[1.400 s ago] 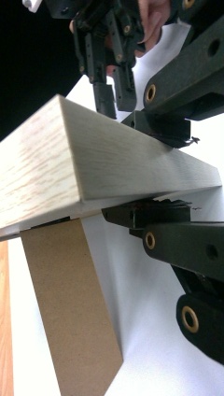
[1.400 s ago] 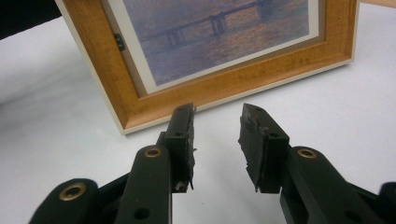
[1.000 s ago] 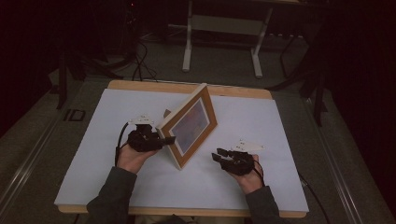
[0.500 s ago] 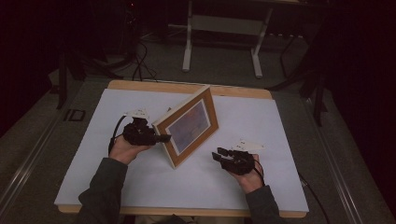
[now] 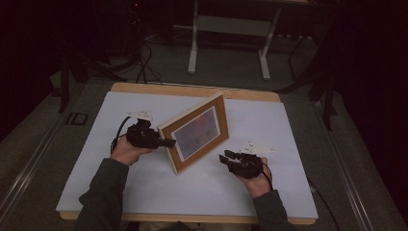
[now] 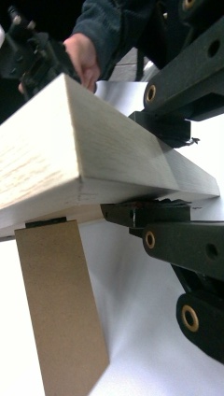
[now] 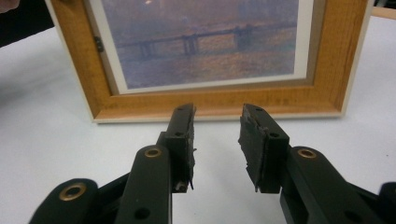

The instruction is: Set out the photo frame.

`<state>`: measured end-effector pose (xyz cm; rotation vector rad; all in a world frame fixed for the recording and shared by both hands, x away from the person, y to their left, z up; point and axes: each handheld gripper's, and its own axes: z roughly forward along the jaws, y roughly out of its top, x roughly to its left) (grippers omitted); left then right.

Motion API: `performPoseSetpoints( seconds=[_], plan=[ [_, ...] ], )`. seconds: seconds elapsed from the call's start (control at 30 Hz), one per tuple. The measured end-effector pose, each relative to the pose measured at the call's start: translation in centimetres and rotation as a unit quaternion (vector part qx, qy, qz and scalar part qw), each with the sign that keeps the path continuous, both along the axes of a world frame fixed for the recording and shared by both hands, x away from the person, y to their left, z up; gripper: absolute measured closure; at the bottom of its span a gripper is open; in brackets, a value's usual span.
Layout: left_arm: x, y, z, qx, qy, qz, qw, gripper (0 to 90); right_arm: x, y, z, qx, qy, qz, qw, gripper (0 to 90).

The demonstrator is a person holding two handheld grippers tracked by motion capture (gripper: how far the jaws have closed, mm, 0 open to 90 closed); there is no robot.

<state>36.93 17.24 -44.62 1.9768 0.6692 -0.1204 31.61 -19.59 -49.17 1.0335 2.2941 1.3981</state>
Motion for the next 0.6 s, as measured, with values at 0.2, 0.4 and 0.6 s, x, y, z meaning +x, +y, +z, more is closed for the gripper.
performPoseSetpoints(
  seconds=[0.2,0.4,0.6],
  plan=[
    [0.0,-0.3,0.0,-0.001,0.000,-0.033,0.9994,68.9,0.1,-0.1,0.0,0.000,-0.002,-0.003,1.0000,64.6],
    [-0.4,-0.3,-0.1,-0.001,-0.009,-0.021,0.9997,68.8,0.3,-0.2,0.2,-0.008,-0.010,-0.011,0.9999,64.6],
    [-1.5,-0.6,-0.3,0.005,-0.032,0.039,0.9987,63.1,0.5,-0.4,0.2,-0.007,-0.009,-0.015,0.9998,64.2]
  ],
)
